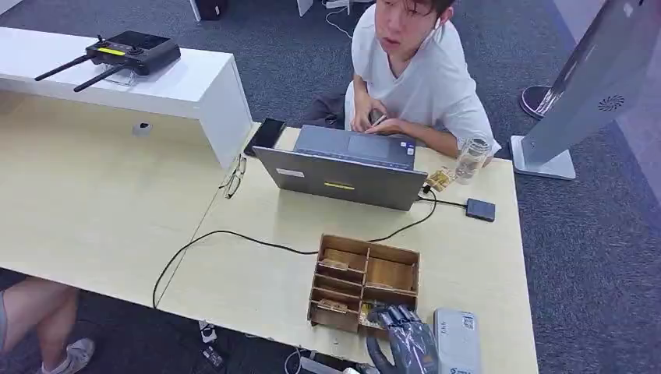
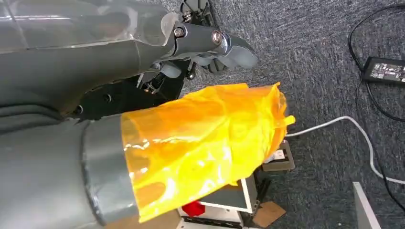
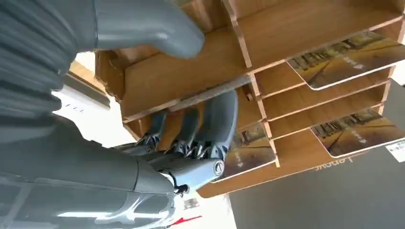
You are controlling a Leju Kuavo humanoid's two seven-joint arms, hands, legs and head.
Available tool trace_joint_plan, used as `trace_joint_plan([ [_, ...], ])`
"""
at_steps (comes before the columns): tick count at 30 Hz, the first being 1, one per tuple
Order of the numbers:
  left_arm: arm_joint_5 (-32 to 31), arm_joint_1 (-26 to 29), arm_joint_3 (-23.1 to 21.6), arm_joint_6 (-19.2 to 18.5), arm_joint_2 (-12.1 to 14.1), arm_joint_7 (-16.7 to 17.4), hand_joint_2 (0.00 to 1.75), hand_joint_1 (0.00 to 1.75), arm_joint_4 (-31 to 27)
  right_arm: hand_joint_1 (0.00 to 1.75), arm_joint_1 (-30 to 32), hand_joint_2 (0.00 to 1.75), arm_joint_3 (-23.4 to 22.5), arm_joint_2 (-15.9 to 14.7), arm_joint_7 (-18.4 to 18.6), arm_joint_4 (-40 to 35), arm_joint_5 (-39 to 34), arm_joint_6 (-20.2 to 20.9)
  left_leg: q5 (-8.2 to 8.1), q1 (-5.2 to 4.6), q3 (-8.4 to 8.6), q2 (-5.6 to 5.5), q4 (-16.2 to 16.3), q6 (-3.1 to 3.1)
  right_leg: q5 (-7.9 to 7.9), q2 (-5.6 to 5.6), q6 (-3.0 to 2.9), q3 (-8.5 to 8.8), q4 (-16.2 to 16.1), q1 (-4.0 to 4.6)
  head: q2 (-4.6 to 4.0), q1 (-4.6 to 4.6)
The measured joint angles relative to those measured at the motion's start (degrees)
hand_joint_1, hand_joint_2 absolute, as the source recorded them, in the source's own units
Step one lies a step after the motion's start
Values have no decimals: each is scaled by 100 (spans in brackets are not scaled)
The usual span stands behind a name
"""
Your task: Pass the card to the sensor for recognition and then transmit it.
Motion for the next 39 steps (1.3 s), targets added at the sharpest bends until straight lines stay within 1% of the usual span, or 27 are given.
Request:
trace_joint_plan([
  [6,2,-1,0,-2,0,0,0,0,0,161,-98,175,-15,46,-81,11,0,20,0,0,2,1,0,0,0,1,0,1,0,0,0,0],
  [11,9,-1,0,-9,0,0,0,0,0,159,-125,175,-20,81,-127,44,-2,22,0,0,2,1,0,0,0,1,0,1,0,0,0,0],
  [12,7,-1,0,-9,0,0,0,0,0,164,-128,175,-20,85,-136,48,-4,22,0,0,2,1,0,0,0,1,0,1,0,0,0,2],
  [14,9,-1,0,-11,0,0,0,0,0,162,-131,175,-22,90,-155,52,-7,22,0,0,2,1,0,0,0,1,0,1,0,0,0,2],
  [21,9,-1,0,-11,0,0,0,0,0,169,-132,175,-48,120,-227,83,4,-63,0,0,3,1,0,0,0,1,0,1,0,0,0,0],
  [26,13,0,0,-11,0,0,0,0,0,169,-131,175,-63,131,-284,81,37,-133,0,0,3,1,0,0,0,1,0,1,0,0,0,0],
  [28,13,0,0,-11,0,0,0,0,0,175,-131,175,-63,131,-286,81,39,-144,0,0,3,1,0,0,0,1,0,1,0,0,0,2],
  [32,18,0,0,-11,0,-2,0,0,0,175,-126,175,-70,131,-304,68,52,-203,0,0,2,1,0,0,0,1,0,1,0,0,0,0],
  [37,28,0,0,-9,0,-13,0,0,0,175,-50,175,-112,131,-446,-66,131,-352,0,0,1,1,0,0,0,1,0,0,0,0,0,0],
  [39,46,0,0,-9,0,-31,0,0,0,175,4,175,-182,131,-614,-245,214,-409,0,0,2,1,0,0,0,1,0,0,0,0,0,2],
])
